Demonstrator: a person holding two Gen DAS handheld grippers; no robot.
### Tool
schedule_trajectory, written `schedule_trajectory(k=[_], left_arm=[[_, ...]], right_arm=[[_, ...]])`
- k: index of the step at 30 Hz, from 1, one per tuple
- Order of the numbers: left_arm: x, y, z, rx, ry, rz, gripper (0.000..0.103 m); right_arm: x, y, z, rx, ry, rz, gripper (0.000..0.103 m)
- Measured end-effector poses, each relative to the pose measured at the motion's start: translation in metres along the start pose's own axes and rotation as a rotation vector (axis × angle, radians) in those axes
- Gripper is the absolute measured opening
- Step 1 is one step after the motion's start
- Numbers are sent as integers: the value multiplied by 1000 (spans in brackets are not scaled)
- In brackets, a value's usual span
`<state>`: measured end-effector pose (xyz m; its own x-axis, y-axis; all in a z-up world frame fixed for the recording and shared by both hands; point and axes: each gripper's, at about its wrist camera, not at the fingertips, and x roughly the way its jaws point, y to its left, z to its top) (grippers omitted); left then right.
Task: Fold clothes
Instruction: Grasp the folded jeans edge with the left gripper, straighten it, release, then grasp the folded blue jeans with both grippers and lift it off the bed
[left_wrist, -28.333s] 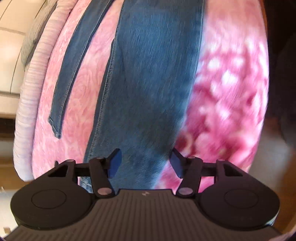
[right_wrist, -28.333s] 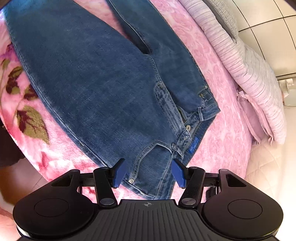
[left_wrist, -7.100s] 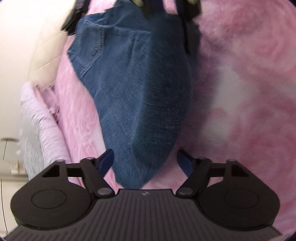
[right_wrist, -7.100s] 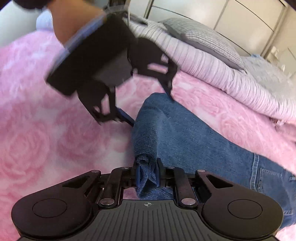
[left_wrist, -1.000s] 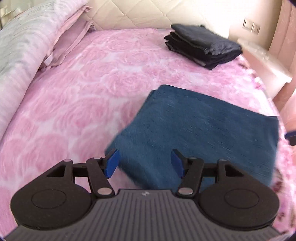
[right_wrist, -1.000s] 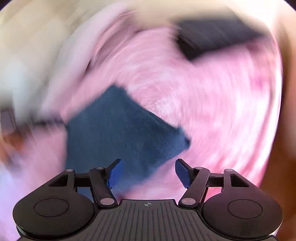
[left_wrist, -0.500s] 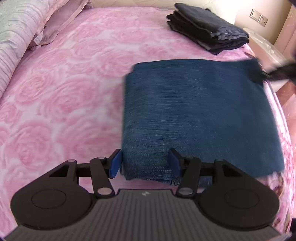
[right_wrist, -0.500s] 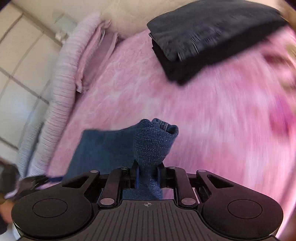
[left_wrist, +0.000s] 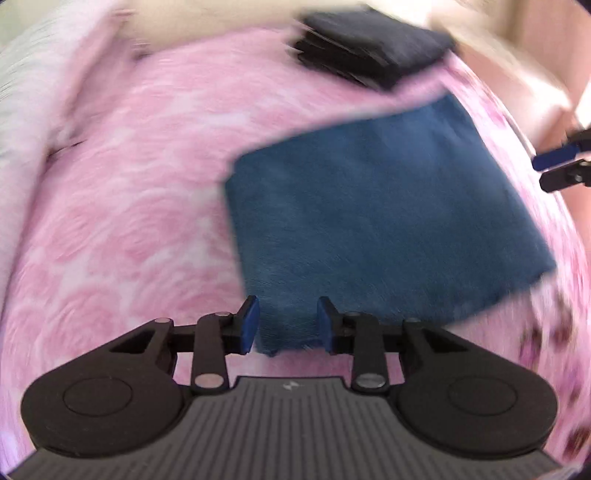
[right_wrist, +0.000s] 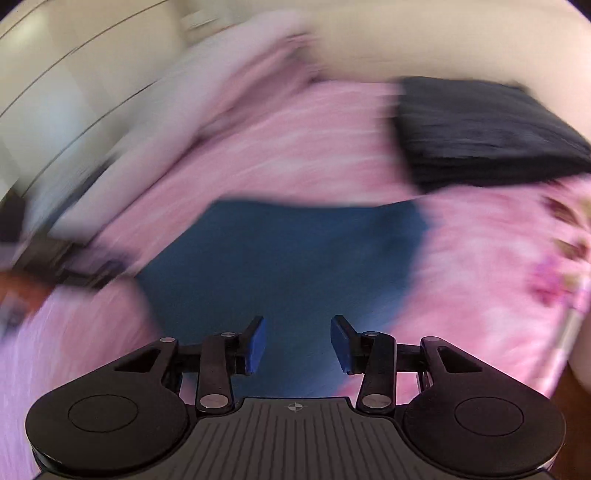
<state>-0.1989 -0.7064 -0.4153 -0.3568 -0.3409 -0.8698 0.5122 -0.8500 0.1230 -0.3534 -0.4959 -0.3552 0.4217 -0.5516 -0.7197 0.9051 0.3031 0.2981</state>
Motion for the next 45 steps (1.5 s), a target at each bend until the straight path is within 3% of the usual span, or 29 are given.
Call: schedule_trajectory(k=[2,5,8,13,16,19,22,24,31,34,38,39,40,42,45], left_arm=[[14,-5,-7,67,-26,11,28],[20,-1,-10,40,-68,0,30],[12,4,-8,45,-72,-16,32],[3,1,-17,81,-89,-18,30],[9,-4,-22,116,-100,-3,30],[3,-4,-22,142,-91,2,32],[-15,-11,-30,227,-102,70,47],[-25,-23,-41,327,-122,129,60],[-12,-66,-74,589,-118,167,68],[-4,-80,-82,632,-134,174,70],[7,-101,-92,693,-178,231,76],[9,-106,-94,713,-191,253,77],[11,-110,-94,730,-204,274,77],[15,-117,-94,761,-233,316,78],[21,-124,-89,793,-252,360,78]], right_arm=[[14,30,-21,-116,29,3,43],[43,41,-51,-172,97,-54,43],[41,55,-61,-276,91,-110,43],[22,56,-64,-145,22,-123,43],[42,42,-72,-31,78,-144,43],[39,48,-66,-52,90,-175,43],[24,69,-64,-146,66,-232,45],[20,86,-70,-263,81,-304,53],[78,134,-110,-818,154,-406,60],[115,135,-124,-989,188,-446,60],[128,126,-140,-1147,135,-473,61],[125,122,-140,-1154,123,-476,57],[122,117,-139,-1162,112,-478,47],[113,111,-132,-1151,103,-448,42],[100,101,-117,-1116,88,-400,23]])
